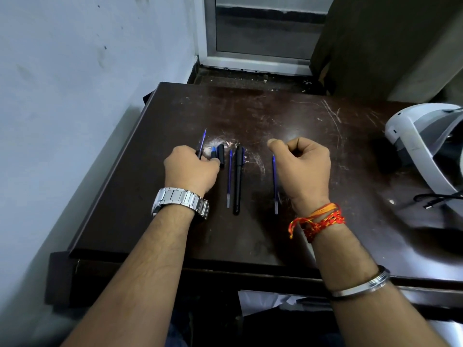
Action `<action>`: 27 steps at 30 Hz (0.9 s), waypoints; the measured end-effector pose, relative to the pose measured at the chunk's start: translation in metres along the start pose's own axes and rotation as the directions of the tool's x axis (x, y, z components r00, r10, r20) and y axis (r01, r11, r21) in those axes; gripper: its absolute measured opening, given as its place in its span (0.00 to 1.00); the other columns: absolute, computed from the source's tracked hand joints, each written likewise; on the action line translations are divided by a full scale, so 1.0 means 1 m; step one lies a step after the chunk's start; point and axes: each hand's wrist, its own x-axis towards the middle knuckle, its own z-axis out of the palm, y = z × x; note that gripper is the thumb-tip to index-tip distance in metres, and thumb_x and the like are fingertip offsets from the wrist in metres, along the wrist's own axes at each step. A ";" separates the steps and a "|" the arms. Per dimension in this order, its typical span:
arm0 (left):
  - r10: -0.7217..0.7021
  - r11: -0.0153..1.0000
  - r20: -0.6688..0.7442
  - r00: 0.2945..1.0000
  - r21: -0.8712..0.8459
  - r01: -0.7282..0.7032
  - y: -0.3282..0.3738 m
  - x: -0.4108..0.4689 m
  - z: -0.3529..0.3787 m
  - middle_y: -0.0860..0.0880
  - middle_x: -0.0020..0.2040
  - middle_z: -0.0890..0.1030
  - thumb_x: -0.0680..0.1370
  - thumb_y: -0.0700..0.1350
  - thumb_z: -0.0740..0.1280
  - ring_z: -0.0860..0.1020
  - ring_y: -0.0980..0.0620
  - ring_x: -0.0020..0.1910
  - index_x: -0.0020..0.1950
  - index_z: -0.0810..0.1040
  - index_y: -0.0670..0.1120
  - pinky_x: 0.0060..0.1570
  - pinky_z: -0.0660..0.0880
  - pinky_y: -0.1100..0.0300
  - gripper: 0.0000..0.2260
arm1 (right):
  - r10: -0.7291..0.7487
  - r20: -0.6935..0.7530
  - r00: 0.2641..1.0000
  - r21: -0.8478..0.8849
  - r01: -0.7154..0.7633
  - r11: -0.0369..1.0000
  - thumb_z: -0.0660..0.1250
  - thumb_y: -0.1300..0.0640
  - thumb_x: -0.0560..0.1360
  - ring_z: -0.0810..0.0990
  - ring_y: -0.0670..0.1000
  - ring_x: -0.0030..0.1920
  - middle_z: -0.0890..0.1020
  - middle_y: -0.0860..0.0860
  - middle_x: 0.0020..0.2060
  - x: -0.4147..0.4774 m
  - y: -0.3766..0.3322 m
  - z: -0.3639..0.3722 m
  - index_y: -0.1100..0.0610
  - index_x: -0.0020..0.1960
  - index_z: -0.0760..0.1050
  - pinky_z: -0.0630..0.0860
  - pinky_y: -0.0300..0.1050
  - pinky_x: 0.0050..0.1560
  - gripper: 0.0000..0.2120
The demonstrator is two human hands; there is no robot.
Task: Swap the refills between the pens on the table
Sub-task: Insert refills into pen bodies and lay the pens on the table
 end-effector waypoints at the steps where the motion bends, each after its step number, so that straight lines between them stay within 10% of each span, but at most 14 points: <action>1: 0.005 1.000 0.008 1.000 0.013 -0.005 0.000 0.000 0.000 0.53 0.27 0.78 0.68 0.48 0.74 0.75 0.59 0.27 0.34 0.81 0.44 0.17 0.61 0.72 0.08 | 0.004 0.002 1.000 0.001 -0.004 1.000 0.72 0.52 0.70 0.67 0.40 0.22 0.68 0.40 0.17 0.000 0.000 0.000 0.54 0.26 0.70 0.66 0.29 0.27 0.18; 12: 0.072 0.997 -0.080 0.994 0.031 -0.070 0.008 -0.007 -0.005 0.49 0.23 0.72 0.68 0.41 0.67 0.72 0.49 0.24 0.27 0.73 0.41 0.20 0.63 0.63 0.11 | 0.017 0.041 0.999 0.001 -0.017 1.000 0.72 0.51 0.72 0.69 0.39 0.22 0.70 0.39 0.18 -0.002 -0.001 0.002 0.53 0.27 0.70 0.67 0.28 0.28 0.18; 20: 0.267 0.956 0.077 0.961 -0.147 -0.254 0.023 -0.037 0.013 0.50 0.27 0.82 0.68 0.51 0.72 0.80 0.55 0.29 0.35 0.83 0.46 0.27 0.72 0.65 0.09 | 0.171 0.374 0.911 0.302 -0.294 0.907 0.75 0.54 0.73 0.75 0.42 0.25 0.82 0.48 0.28 -0.005 -0.002 0.011 0.54 0.39 0.83 0.72 0.37 0.26 0.06; 27: 0.320 0.934 0.202 0.925 -0.228 -0.274 0.024 -0.046 0.021 0.42 0.32 0.81 0.77 0.52 0.66 0.76 0.45 0.30 0.37 0.78 0.39 0.32 0.72 0.54 0.17 | 0.193 0.076 0.978 0.520 -0.203 0.830 0.70 0.61 0.77 0.72 0.43 0.28 0.81 0.50 0.33 0.007 -0.005 0.001 0.64 0.50 0.81 0.71 0.36 0.28 0.06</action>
